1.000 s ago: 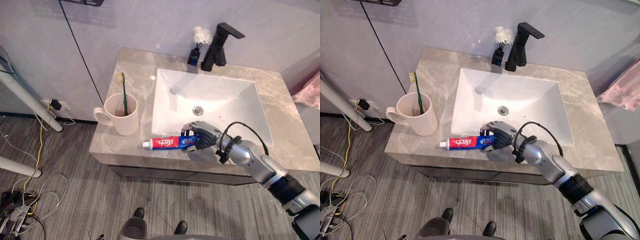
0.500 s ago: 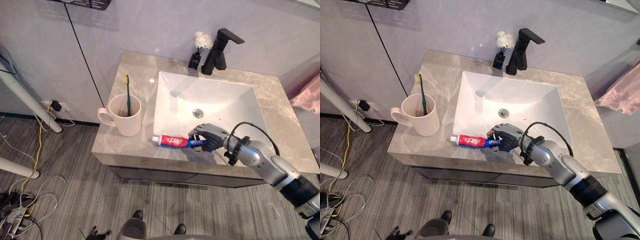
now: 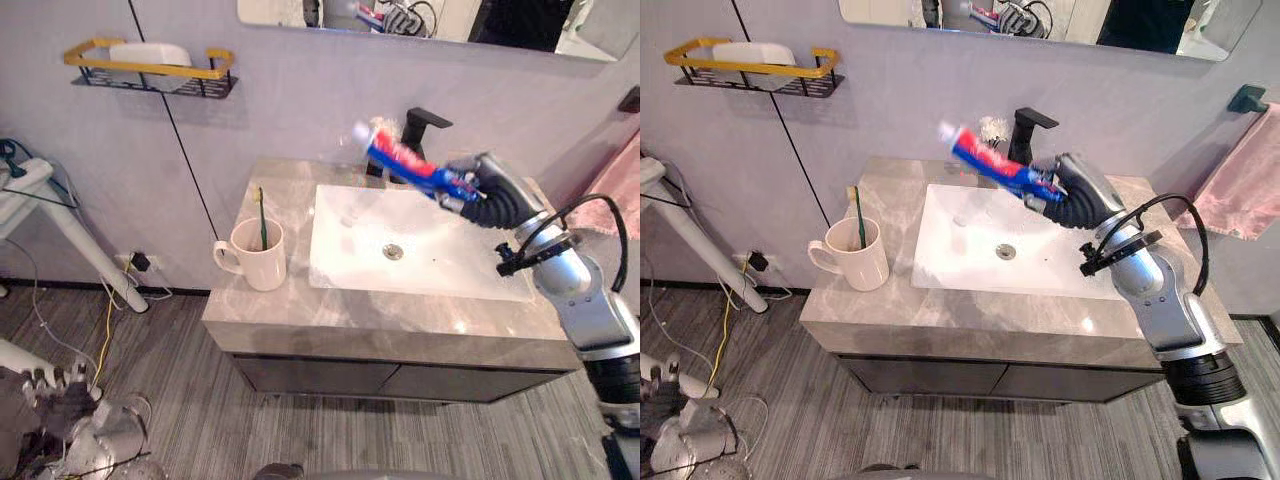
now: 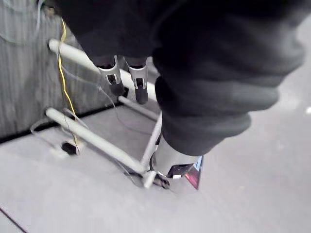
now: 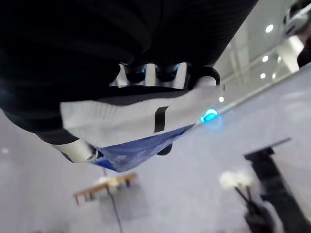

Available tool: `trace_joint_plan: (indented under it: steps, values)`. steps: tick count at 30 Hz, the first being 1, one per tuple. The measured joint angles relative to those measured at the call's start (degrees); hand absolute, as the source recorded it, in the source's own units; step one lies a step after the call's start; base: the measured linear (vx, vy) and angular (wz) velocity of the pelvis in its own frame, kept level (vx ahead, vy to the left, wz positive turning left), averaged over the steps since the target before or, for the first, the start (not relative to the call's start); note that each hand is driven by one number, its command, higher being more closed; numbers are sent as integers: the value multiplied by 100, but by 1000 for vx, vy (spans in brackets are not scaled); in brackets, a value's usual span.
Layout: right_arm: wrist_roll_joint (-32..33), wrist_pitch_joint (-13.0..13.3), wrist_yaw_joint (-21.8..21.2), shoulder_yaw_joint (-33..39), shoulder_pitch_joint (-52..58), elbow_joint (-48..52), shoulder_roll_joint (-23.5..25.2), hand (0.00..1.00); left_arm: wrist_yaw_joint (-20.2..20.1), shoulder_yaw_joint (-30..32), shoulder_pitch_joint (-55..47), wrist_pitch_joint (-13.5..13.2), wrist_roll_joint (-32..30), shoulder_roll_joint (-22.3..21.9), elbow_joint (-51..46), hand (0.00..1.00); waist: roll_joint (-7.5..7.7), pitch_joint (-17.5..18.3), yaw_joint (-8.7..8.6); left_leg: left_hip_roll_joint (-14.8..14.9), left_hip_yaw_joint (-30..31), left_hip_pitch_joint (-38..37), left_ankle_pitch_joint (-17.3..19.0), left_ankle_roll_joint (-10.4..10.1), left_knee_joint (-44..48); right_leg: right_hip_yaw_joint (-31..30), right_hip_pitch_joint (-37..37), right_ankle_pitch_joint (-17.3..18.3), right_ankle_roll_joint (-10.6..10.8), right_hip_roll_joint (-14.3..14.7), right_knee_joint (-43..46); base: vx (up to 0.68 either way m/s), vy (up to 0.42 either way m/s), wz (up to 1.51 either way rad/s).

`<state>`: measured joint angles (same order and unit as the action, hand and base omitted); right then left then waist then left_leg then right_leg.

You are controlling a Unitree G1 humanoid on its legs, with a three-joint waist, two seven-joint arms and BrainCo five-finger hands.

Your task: Organize washtable

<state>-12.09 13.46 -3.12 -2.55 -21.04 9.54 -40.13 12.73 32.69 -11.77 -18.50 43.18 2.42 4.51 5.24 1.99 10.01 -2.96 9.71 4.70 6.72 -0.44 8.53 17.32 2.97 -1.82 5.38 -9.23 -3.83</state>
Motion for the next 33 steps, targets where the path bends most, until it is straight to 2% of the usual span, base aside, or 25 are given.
trace_joint_plan:
  steps: [2, 4, 6, 9, 13, 15, 18, 21, 24, 28, 33]
  values:
    - [49, 20, 69, -8, 1, 280, 290, 100, -48, -437, -3, -51, 276, -6, -466, 0, -7, 3, -9, -6, 13, -1, 0, 0, 30, 7, 3, 66, 4, -9, 55, -51, 9, 5]
    - [49, 137, 72, -72, 1, 579, 640, 100, -262, -985, -8, -57, 604, -15, -1023, 0, -12, 5, -22, -9, 65, -21, 0, -1, 51, 24, 8, 154, 18, -19, 172, -44, 3, 12]
    - [50, 191, 72, -146, 0, 808, 771, 100, -376, -1310, -54, -59, 785, -34, -1445, 0, -15, 7, -28, -8, 104, -28, -2, -4, 69, 68, 2, 174, 13, -14, 191, -39, 1, 9]
    - [60, 309, 69, -389, 1, 1040, 1023, 100, -557, -1811, -287, -67, 1010, -78, -2107, 0, -34, 7, -40, -12, 131, -34, -1, -4, 94, 138, 54, 177, 12, -13, 190, -11, 7, 6]
    - [129, 318, 44, -731, 1, 1050, 1318, 100, -711, -2550, -363, -40, 1024, -87, -2523, 0, -60, 6, -25, -30, 226, -28, -1, -5, 148, 206, 127, 181, 15, -13, 185, -1, 14, 15]
    - [128, 319, 41, -988, 0, 1049, 1425, 100, -817, -3055, -428, 26, 1031, -34, -2721, 0, -80, 11, -34, -62, 311, -34, -2, -5, 169, 296, 188, 215, 51, -30, 184, -12, 13, 22]
    - [55, 320, 46, -1403, -39, 1038, 1508, 100, -1104, -3667, -516, 269, 1160, 67, -2873, 0, -171, 53, -12, -92, 355, -37, -2, -5, 178, 331, 199, 232, 71, -49, 192, -10, 21, 8]
    - [-65, 323, 46, -1667, -188, 982, 1504, 100, -1261, -3778, -502, 368, 1238, 112, -2977, 0, -219, 62, -16, -100, 388, -37, -4, -7, 184, 366, 251, 232, 72, -52, 188, 14, 22, 6]
    - [-179, 350, 47, -1748, -190, 977, 1496, 100, -1287, -3914, -508, 441, 1240, 339, -3018, 0, -220, 61, -15, -110, 449, -42, -6, -9, 188, 443, 289, 237, 68, -51, 176, 19, 11, 10]
    - [-330, 356, 44, -2021, -190, 970, 1481, 100, -1461, -3982, -538, 571, 1240, 640, -3494, 0, -220, 61, -18, -119, 478, -41, -7, -9, 181, 471, 310, 255, 69, -54, 178, 7, 16, 3]
    - [-470, 362, 14, -2099, -188, 967, 1280, 100, -1671, -3966, -724, 589, 1243, 948, -4075, 0, -217, 54, -9, -145, 604, -46, -41, -11, 140, 605, 360, 281, 53, -59, 178, 11, 12, 13]
